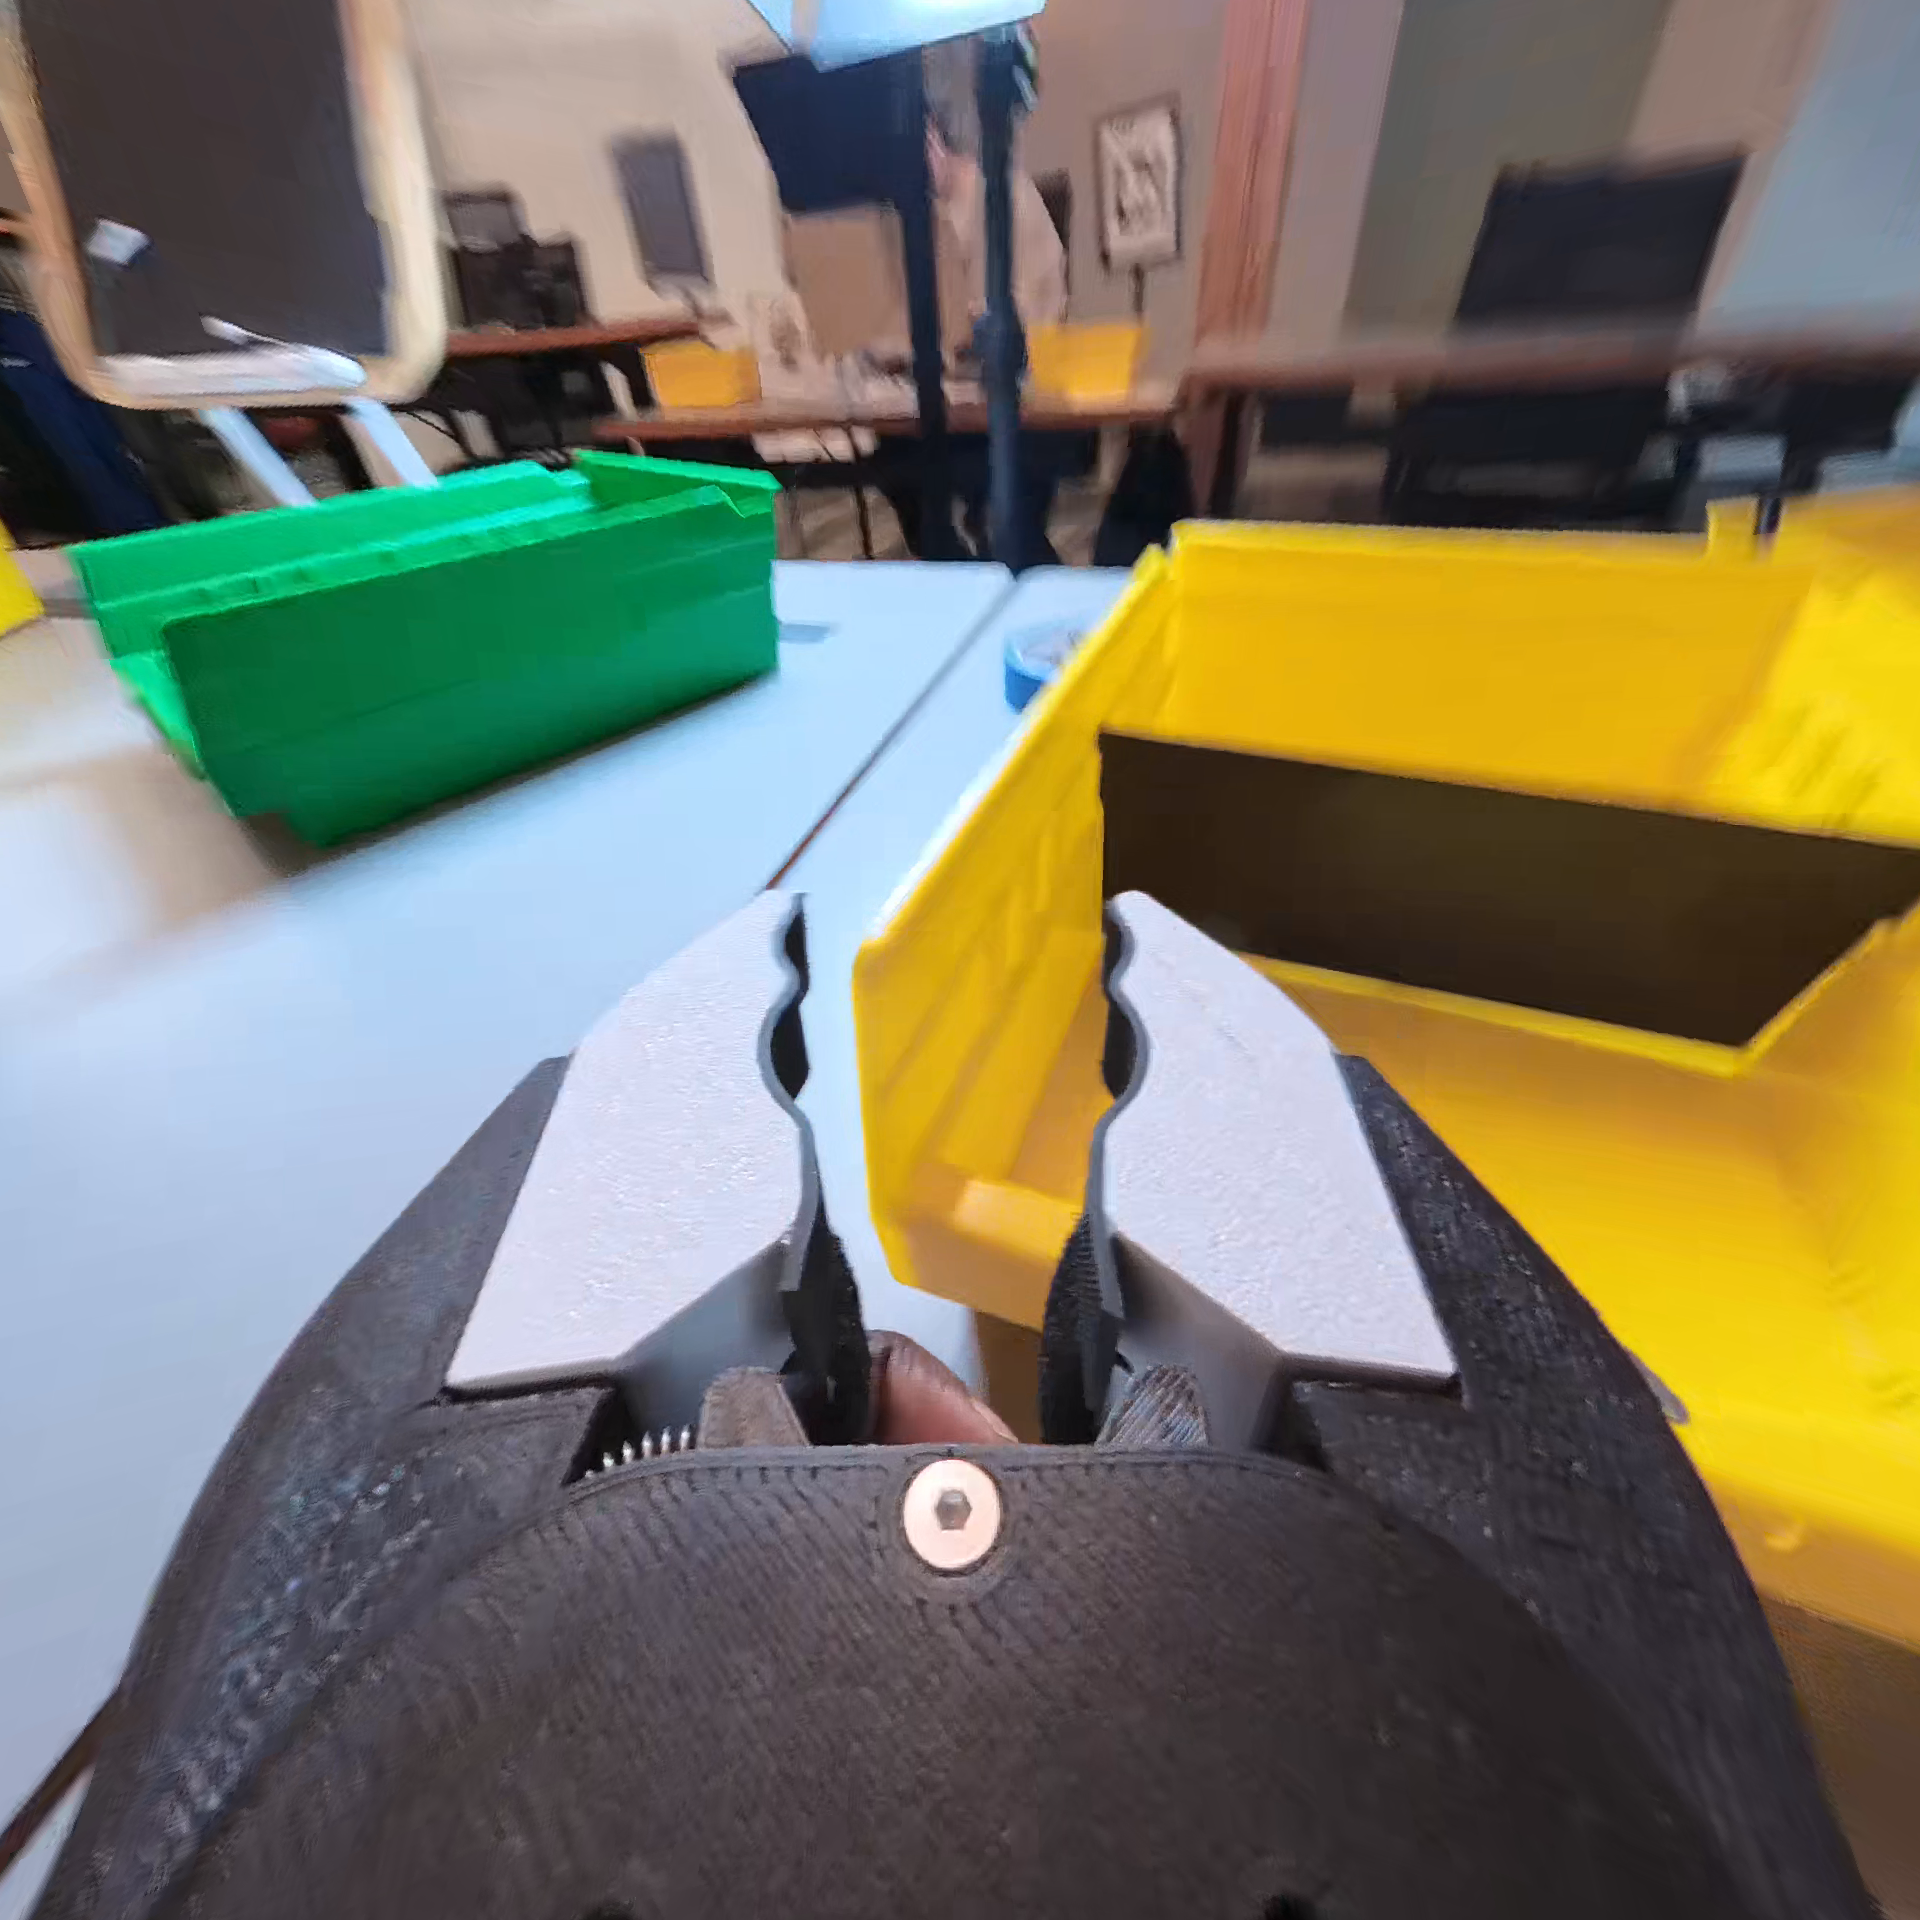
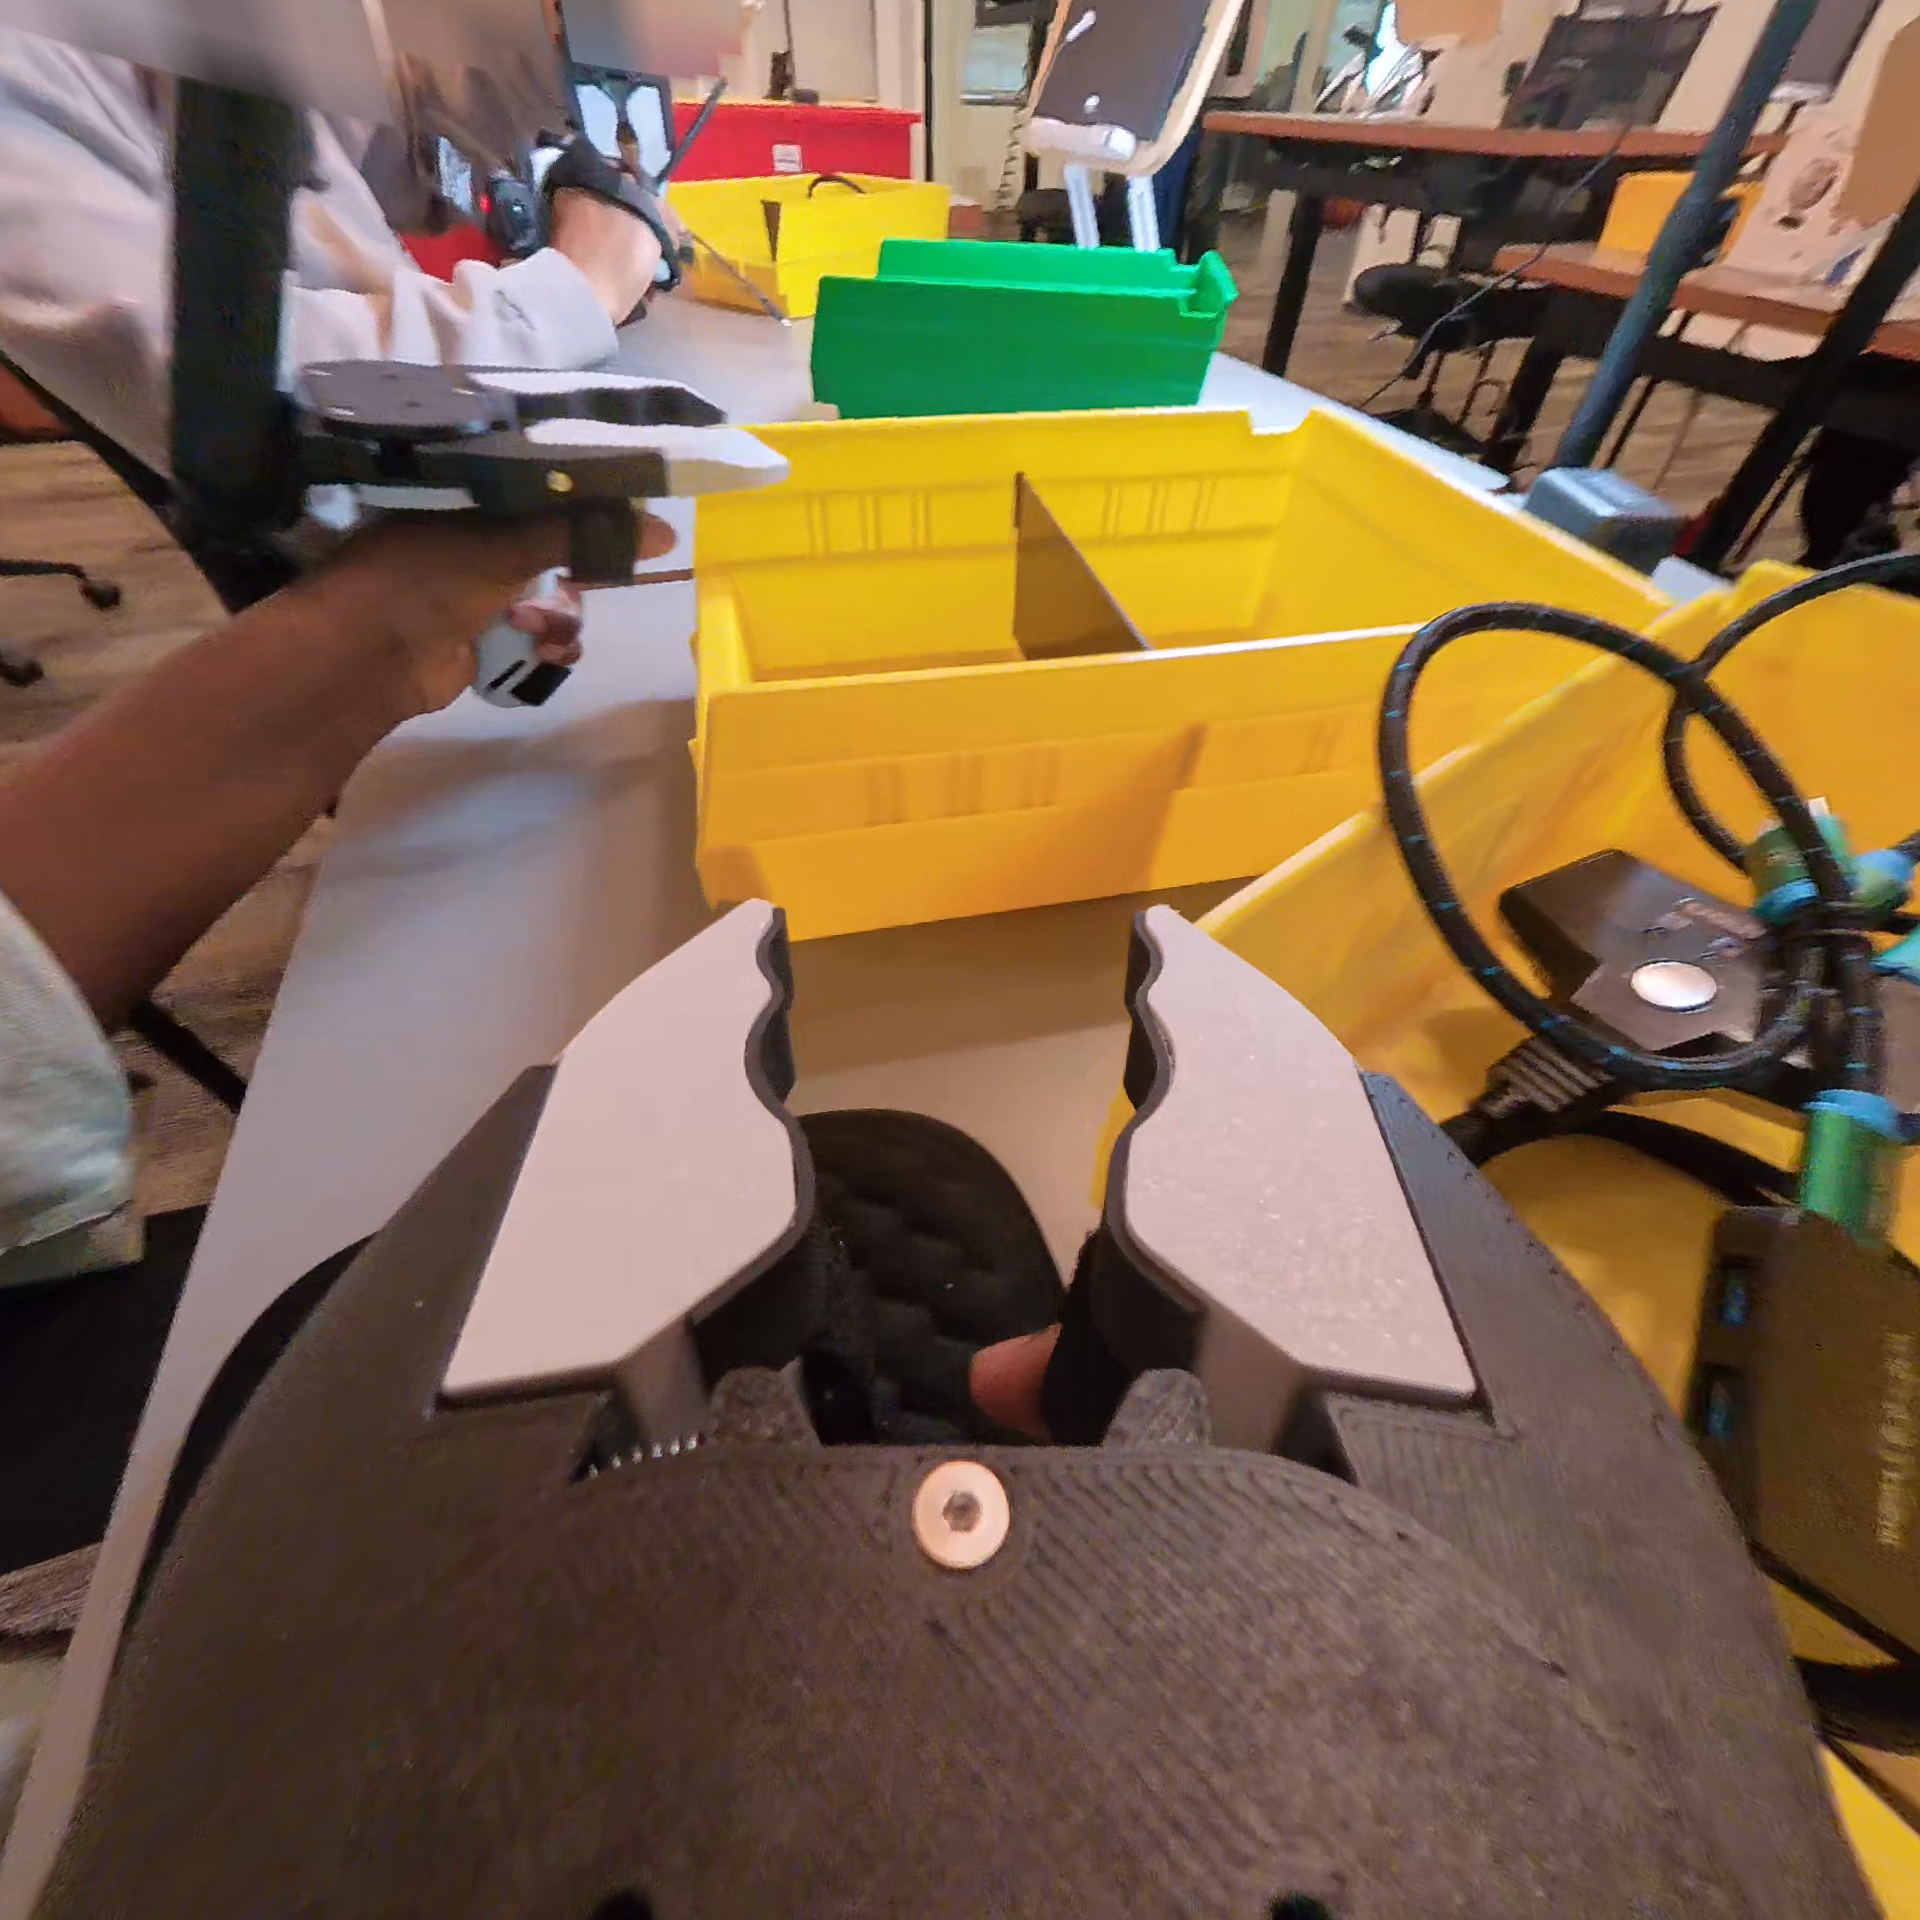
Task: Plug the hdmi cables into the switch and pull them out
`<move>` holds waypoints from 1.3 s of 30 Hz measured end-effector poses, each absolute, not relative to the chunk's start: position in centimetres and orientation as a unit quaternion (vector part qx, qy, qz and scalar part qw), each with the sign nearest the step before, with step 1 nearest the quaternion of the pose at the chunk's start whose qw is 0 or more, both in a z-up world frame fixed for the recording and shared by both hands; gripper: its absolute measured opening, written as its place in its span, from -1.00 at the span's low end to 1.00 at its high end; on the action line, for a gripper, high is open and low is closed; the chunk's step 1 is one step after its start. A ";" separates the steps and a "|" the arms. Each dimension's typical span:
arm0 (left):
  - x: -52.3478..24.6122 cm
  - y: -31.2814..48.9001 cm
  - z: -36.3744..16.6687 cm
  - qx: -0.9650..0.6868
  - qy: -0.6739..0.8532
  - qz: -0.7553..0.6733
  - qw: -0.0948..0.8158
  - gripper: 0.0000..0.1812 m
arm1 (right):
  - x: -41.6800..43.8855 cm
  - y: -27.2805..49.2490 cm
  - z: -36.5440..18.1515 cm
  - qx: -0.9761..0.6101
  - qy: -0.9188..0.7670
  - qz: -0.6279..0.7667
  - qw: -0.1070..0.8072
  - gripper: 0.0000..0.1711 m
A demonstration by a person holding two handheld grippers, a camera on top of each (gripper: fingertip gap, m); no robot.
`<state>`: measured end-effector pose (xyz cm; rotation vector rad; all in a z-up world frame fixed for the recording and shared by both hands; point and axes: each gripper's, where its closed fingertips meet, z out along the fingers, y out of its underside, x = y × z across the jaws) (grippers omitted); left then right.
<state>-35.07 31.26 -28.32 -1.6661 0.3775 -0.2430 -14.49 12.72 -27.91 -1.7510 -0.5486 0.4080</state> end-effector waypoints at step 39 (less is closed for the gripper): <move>-36.4 21.8 -29.9 -0.741 0.117 0.001 0.661 -0.49 | -18.5 13.5 -31.6 -0.798 -0.263 0.123 0.528 -0.28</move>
